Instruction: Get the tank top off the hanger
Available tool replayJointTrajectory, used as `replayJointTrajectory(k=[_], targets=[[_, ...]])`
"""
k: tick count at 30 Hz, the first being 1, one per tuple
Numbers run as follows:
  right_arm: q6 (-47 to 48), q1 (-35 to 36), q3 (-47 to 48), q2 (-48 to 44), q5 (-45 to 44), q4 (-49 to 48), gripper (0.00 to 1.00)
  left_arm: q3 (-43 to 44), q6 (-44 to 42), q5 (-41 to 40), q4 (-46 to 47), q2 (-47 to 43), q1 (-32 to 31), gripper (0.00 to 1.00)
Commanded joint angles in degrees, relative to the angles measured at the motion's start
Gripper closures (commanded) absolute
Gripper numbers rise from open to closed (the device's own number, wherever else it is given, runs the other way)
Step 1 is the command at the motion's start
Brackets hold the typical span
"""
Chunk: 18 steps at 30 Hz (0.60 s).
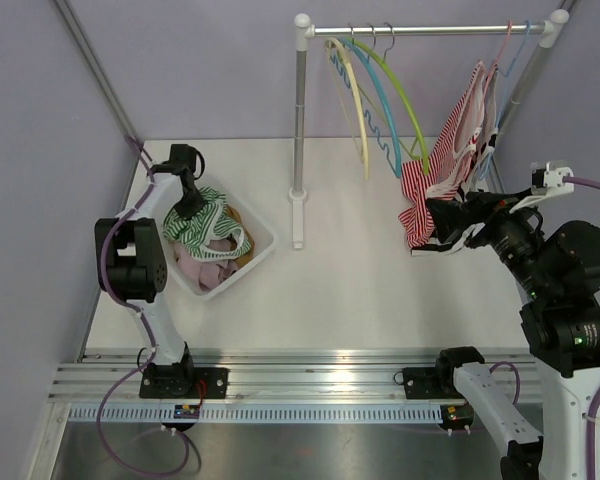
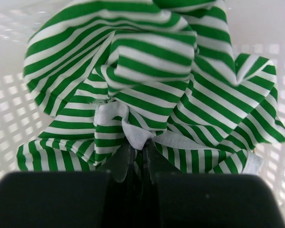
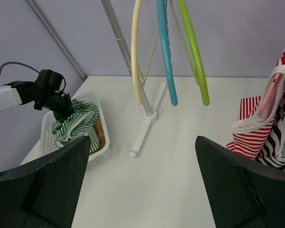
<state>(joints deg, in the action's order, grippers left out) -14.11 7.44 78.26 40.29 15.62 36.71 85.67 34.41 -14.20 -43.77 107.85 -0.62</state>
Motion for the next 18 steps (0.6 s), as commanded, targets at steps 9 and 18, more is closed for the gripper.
replayJointTrajectory(k=[9,18], targets=[[0.5,0.0,3.6,3.2,-12.1,4.2,0.01,1.0,2.5,-0.6,2.4,-2.4,-1.1,0.74],[1.5,0.0,10.2,10.9,-20.1,9.6,0.01,12.4,-0.4,-1.9,-6.7,-13.7,-0.9,0.03]])
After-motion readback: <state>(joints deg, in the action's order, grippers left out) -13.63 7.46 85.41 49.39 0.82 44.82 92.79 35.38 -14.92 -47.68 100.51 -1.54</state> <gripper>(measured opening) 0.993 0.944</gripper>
